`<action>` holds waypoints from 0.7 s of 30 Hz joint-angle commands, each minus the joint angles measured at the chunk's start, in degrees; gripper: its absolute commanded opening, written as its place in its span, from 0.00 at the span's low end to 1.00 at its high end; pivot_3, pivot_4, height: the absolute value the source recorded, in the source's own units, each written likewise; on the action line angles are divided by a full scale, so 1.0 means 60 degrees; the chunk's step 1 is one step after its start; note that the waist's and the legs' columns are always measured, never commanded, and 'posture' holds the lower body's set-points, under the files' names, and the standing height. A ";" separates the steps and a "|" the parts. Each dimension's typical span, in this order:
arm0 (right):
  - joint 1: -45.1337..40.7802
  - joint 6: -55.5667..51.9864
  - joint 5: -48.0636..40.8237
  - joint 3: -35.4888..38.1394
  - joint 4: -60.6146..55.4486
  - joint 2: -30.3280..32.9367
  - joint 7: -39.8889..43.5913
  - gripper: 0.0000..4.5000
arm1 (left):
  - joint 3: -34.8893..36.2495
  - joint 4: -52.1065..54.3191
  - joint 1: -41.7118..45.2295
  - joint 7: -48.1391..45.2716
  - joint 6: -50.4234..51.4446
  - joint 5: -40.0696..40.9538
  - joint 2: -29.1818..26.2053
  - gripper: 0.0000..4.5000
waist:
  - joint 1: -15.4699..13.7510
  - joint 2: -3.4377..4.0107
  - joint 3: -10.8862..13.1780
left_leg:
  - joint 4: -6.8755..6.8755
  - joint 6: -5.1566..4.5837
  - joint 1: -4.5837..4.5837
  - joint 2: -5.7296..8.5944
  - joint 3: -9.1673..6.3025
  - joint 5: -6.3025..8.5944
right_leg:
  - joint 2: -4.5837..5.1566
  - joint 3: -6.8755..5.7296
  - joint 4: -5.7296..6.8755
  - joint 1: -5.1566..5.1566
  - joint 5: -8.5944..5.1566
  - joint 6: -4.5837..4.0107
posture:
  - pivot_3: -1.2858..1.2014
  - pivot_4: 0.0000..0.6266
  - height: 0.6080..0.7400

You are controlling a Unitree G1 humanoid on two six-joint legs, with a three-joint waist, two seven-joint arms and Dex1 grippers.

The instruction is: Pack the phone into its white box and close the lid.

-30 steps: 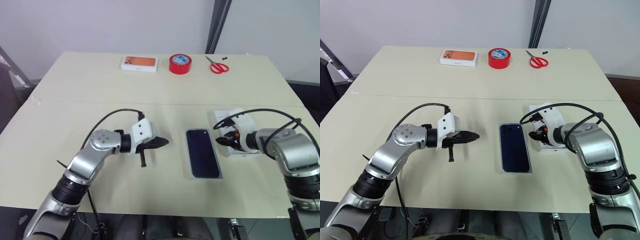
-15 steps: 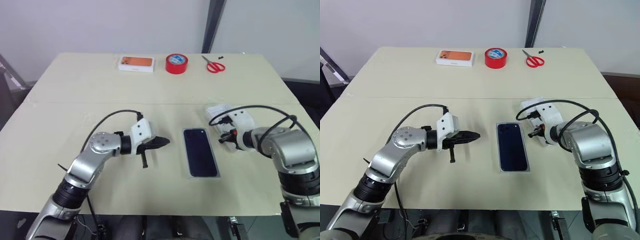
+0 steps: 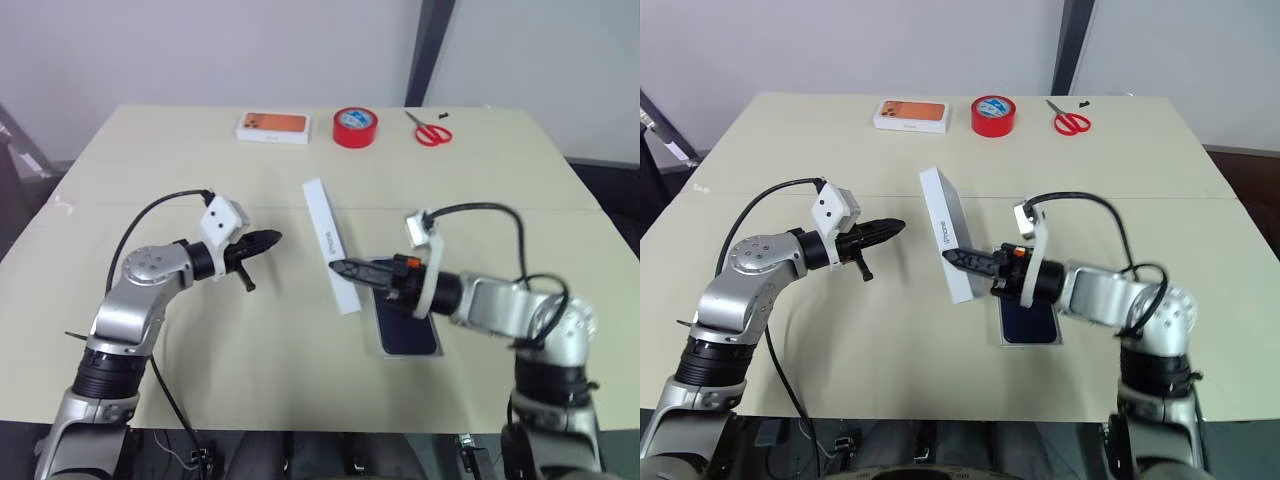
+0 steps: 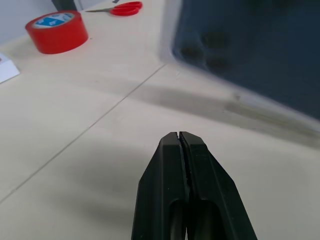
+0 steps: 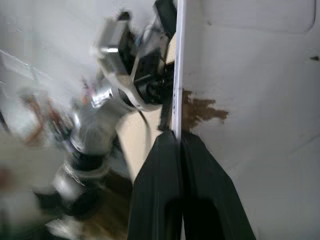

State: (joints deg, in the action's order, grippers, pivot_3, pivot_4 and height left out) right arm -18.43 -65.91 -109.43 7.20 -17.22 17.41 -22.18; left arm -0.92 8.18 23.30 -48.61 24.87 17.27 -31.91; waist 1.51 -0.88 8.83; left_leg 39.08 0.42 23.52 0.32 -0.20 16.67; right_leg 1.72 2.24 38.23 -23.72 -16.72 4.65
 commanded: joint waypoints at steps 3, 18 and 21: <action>0.0736 0.1663 -0.0596 -0.0558 -0.0910 -0.0571 -0.2852 0.01 | -0.0434 0.0673 -0.0124 -0.0188 0.0001 0.0134 0.0084 0.01 | 0.0109 0.0000 0.0000 | 0.0001 0.0000 -0.0009 -0.0004 -0.0007 0.0000 | -0.0008 -0.0001 0.0007 0.0004 0.0001 0.0003 | 0.52 0.24 0.95; -0.2421 -0.1096 0.2819 -0.0792 0.0161 0.5844 0.1867 0.64 | -0.3092 0.0641 0.0315 0.0063 0.0122 -0.0761 0.1761 0.01 | -0.0130 0.0030 0.0018 | -0.0010 -0.0031 -0.0007 -0.0015 -0.0012 0.0018 | -0.0025 -0.0009 -0.0032 0.0013 0.0000 0.0002 | 0.52 0.24 0.95; -0.2278 -0.0579 0.5338 -0.1513 -0.0089 0.6746 0.3663 0.64 | -0.3401 0.0511 0.0535 0.0131 0.0152 -0.0862 0.2150 0.01 | -0.0143 0.0031 0.0018 | -0.0004 -0.0032 -0.0007 -0.0015 -0.0008 0.0018 | -0.0025 -0.0004 -0.0029 0.0015 0.0000 0.0002 | 0.52 0.24 0.95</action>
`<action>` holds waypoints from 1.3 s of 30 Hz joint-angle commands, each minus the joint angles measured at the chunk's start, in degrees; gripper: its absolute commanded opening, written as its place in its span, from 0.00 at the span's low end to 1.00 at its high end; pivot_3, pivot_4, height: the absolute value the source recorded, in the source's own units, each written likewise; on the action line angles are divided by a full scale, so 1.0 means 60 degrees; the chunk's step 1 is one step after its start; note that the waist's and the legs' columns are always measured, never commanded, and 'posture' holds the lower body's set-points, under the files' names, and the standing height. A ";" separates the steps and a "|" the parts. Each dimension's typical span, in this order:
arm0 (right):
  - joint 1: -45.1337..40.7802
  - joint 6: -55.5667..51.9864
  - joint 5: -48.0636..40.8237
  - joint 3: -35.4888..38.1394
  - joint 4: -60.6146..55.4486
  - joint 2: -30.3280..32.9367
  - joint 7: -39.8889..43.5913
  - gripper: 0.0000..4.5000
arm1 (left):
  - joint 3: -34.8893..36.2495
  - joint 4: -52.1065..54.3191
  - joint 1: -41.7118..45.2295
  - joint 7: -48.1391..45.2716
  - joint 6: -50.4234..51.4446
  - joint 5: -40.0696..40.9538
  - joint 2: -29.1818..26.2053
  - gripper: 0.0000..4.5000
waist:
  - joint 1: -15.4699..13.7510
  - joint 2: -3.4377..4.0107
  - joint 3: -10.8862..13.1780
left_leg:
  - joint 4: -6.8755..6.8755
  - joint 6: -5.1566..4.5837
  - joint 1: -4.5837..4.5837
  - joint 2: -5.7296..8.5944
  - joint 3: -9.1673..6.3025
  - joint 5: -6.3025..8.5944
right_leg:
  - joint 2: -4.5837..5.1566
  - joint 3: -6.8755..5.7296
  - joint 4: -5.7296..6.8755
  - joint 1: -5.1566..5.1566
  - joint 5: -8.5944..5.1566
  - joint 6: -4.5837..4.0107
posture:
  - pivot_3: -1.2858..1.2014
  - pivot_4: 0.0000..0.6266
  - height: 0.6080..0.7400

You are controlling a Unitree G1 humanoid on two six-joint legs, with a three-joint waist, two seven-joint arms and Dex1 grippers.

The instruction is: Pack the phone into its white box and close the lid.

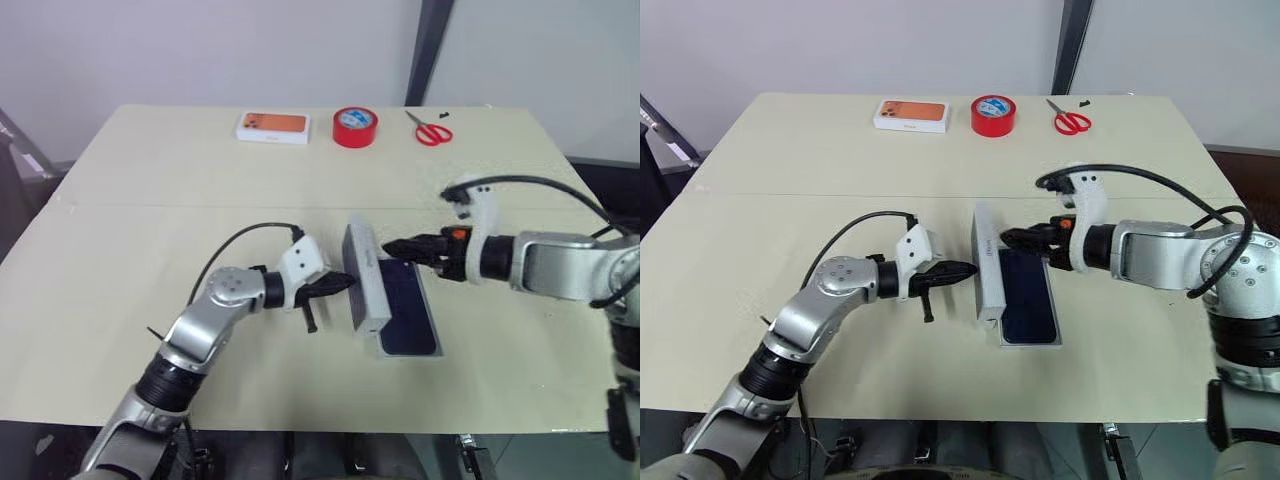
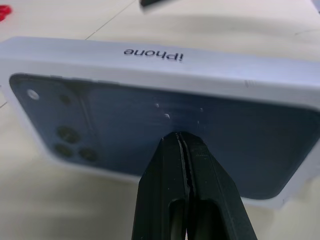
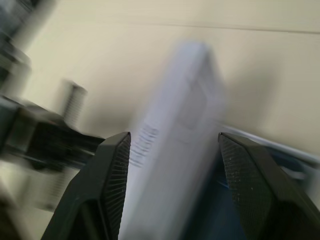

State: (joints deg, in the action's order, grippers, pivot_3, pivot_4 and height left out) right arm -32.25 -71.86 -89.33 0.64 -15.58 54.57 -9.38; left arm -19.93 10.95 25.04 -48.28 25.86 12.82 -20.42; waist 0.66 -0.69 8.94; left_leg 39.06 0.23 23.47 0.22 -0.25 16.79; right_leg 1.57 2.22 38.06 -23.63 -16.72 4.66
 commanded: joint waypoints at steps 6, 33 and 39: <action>0.0474 0.2068 0.5670 -0.1470 -0.0866 0.1492 0.4288 0.12 | -0.0048 -0.0057 0.0492 0.0147 0.0145 0.0063 0.0528 0.01 | 0.0025 0.0002 0.0000 | 0.0003 0.0000 -0.0003 -0.0001 0.0003 0.0000 | -0.0004 0.0005 0.0007 -0.0004 0.0000 0.0000 | 0.52 0.24 0.95; 0.2212 0.4584 1.1389 -0.1975 -0.2443 0.1614 0.8690 0.00 | -0.0585 0.0008 0.1024 0.0514 0.2467 -0.0064 0.0199 0.01 | -0.0014 0.0001 0.0001 | 0.0004 0.0003 -0.0005 0.0004 -0.0002 0.0000 | 0.0006 0.0005 0.0007 -0.0004 0.0000 0.0000 | 0.52 0.24 0.95; 0.2705 0.4660 1.1550 -0.1493 -0.2715 0.1822 0.9210 0.00 | -0.0759 0.0621 0.1123 -0.0042 0.2762 0.0169 0.0064 0.01 | -0.0017 0.0001 0.0001 | 0.0004 0.0003 -0.0005 0.0004 -0.0002 0.0000 | 0.0007 0.0005 0.0007 -0.0003 0.0000 0.0000 | 0.52 0.24 0.95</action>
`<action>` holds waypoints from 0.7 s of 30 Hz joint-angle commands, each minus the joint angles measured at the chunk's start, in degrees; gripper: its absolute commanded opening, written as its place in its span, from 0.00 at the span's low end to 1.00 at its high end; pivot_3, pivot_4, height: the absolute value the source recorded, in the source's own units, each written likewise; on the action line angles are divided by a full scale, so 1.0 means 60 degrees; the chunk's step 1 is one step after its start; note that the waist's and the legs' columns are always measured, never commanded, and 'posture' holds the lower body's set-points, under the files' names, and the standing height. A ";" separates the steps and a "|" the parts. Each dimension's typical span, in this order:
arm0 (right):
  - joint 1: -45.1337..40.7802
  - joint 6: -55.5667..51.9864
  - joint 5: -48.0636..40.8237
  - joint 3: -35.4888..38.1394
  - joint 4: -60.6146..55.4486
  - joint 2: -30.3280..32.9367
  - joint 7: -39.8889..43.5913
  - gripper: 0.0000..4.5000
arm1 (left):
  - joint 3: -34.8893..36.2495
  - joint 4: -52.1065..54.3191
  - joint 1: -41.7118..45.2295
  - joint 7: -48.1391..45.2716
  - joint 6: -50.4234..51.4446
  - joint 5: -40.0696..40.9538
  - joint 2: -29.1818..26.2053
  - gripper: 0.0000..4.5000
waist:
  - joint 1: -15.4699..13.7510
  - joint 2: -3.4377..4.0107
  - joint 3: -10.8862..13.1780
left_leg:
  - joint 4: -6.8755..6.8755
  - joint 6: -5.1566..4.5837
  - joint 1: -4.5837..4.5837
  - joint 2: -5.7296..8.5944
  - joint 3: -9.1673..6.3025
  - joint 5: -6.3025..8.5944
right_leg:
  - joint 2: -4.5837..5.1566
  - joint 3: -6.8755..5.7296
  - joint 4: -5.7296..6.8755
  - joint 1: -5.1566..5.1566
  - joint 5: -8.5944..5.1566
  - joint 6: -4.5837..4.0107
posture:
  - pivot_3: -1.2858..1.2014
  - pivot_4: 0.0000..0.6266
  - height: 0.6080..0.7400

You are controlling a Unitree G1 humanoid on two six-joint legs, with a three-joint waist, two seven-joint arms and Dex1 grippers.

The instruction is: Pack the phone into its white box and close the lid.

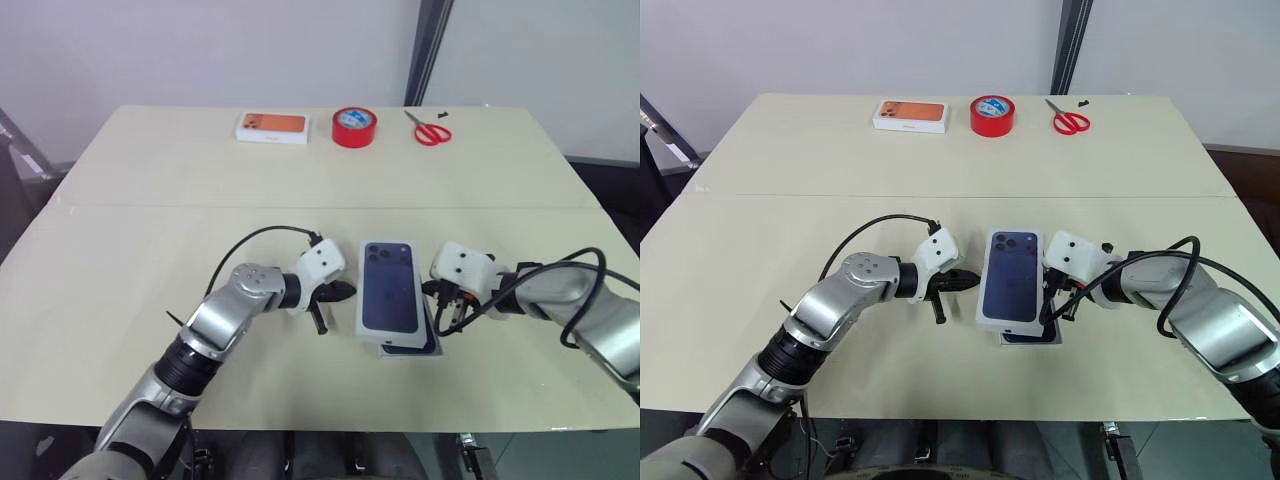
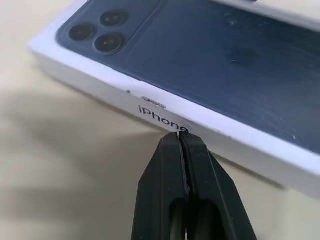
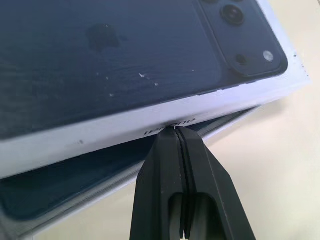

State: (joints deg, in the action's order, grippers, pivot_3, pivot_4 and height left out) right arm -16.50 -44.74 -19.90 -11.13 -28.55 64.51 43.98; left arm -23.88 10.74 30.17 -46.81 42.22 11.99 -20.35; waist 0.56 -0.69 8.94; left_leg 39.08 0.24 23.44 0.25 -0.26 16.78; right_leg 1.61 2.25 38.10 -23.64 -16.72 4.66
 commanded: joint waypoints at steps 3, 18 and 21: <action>0.0406 0.0256 0.0025 0.0735 -0.0725 0.0309 0.0618 0.00 | -0.0193 0.0699 0.0340 -0.0406 0.0055 0.0259 0.0074 0.01 | -0.0003 0.0000 0.0000 | 0.0000 0.0000 0.0000 0.0001 0.0000 0.0000 | 0.0000 0.0000 0.0000 0.0002 0.0000 0.0000 | 0.52 0.24 0.95; 0.0525 0.0179 0.0649 0.0874 -0.0485 0.0092 0.0800 0.00 | -0.0515 0.0705 0.0491 -0.0683 0.0399 0.0254 0.0019 0.01 | 0.0006 0.0000 0.0000 | 0.0003 0.0000 -0.0006 0.0002 0.0001 0.0000 | -0.0005 0.0000 0.0002 0.0006 0.0000 0.0000 | 0.52 0.24 0.95; 0.0558 0.0177 0.0723 0.0834 -0.0484 0.0039 0.0816 0.00 | -0.0524 0.0585 0.0491 -0.0575 0.0329 0.0117 -0.0007 0.01 | 0.0004 0.0000 0.0000 | 0.0004 0.0000 -0.0006 0.0002 0.0001 0.0000 | -0.0005 0.0000 0.0001 0.0006 0.0000 0.0000 | 0.52 0.24 0.95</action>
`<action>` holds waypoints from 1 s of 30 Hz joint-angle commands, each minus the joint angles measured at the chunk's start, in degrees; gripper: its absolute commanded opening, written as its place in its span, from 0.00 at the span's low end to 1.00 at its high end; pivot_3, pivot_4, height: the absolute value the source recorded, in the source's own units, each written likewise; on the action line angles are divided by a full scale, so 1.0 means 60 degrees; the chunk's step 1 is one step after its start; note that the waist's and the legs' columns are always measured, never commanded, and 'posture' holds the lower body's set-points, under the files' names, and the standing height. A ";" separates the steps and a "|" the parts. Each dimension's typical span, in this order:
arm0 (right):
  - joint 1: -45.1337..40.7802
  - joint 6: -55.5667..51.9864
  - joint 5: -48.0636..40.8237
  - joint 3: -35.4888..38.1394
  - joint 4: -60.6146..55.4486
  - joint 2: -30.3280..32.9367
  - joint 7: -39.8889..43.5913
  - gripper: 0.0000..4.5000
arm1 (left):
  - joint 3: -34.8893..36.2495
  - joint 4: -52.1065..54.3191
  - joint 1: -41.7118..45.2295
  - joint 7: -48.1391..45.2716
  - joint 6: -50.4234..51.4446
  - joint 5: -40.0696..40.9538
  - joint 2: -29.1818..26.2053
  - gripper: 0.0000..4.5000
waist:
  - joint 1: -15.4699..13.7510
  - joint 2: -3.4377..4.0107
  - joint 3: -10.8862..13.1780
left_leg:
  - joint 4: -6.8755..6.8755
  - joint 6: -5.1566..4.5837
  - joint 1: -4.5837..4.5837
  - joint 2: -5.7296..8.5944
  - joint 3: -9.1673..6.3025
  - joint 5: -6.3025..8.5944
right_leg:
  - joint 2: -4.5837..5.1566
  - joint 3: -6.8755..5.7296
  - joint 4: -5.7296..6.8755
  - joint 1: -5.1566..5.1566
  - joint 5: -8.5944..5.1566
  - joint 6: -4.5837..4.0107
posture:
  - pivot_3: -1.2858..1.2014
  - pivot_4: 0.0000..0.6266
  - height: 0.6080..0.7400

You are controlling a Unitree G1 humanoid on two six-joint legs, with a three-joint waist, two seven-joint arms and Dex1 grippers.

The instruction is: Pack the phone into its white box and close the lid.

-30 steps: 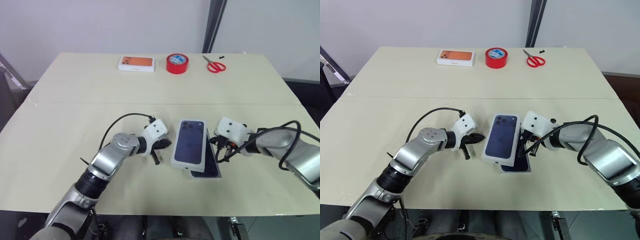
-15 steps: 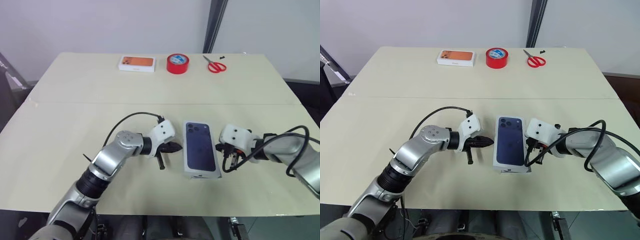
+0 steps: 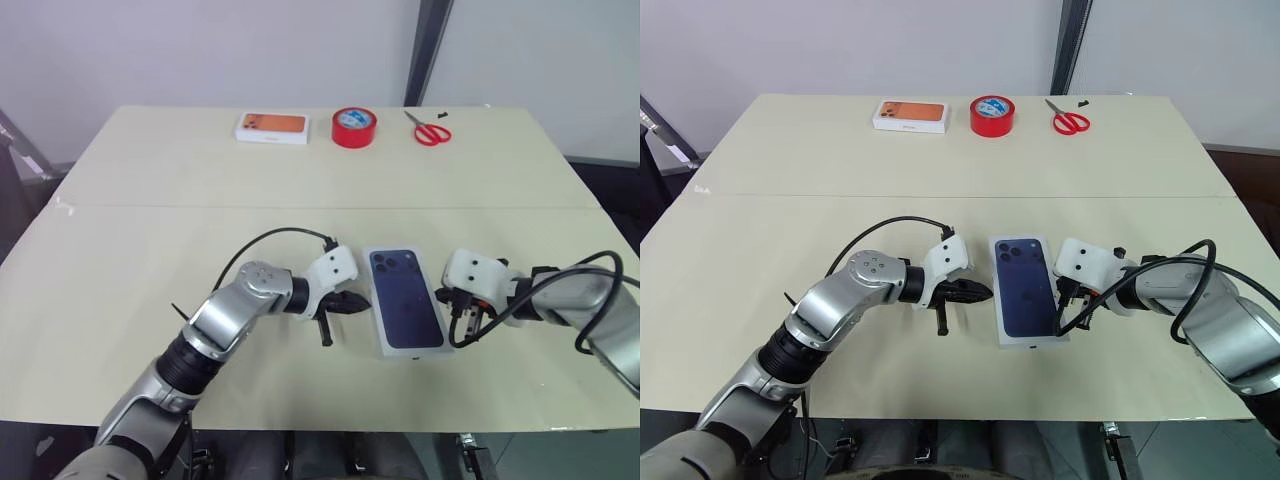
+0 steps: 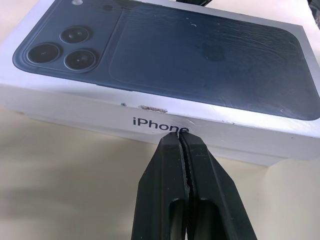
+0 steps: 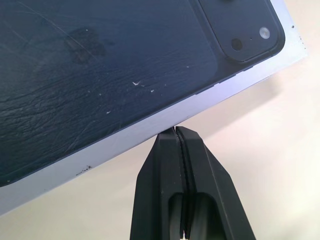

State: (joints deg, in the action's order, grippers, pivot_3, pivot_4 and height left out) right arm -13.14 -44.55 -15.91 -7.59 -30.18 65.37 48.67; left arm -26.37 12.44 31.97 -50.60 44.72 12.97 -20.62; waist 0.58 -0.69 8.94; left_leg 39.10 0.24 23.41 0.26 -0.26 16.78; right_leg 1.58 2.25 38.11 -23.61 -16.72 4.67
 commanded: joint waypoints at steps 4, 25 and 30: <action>0.0012 0.0163 0.0173 0.0183 -0.0174 -0.0160 0.0046 0.00 | -0.0115 0.0312 0.0181 0.0068 -0.0047 -0.0023 0.0004 0.01 | 0.0000 0.0000 0.0000 | 0.0000 0.0000 0.0000 0.0000 0.0000 0.0000 | 0.0000 0.0000 0.0000 0.0000 0.0000 0.0000 | 0.52 0.24 0.95; 0.0207 0.0095 0.0521 0.0303 -0.0066 -0.0317 0.0106 0.00 | -0.0281 -0.0202 0.0326 0.0041 -0.0213 -0.0039 0.0115 0.01 | -0.0003 0.0000 0.0000 | 0.0002 0.0000 -0.0002 0.0001 0.0000 0.0000 | -0.0001 -0.0001 0.0001 0.0003 0.0000 0.0000 | 0.52 0.24 0.95; 0.0212 0.0139 0.0596 0.0337 0.0020 -0.0291 0.0140 0.00 | -0.0131 -0.0207 0.0246 0.0151 -0.0165 0.0048 0.0162 0.01 | -0.0002 0.0000 0.0000 | 0.0002 0.0000 -0.0002 0.0001 0.0000 0.0000 | -0.0001 -0.0001 0.0001 0.0003 0.0000 0.0000 | 0.52 0.24 0.95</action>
State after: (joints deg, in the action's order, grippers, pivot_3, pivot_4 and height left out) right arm -11.77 -44.55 -12.52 -7.61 -29.85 63.94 49.37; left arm -28.09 10.05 32.86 -49.85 44.48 12.96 -20.09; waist 0.57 -0.69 8.94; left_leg 39.12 0.24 23.40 0.26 -0.26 16.78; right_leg 1.58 2.25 38.12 -23.59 -16.72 4.67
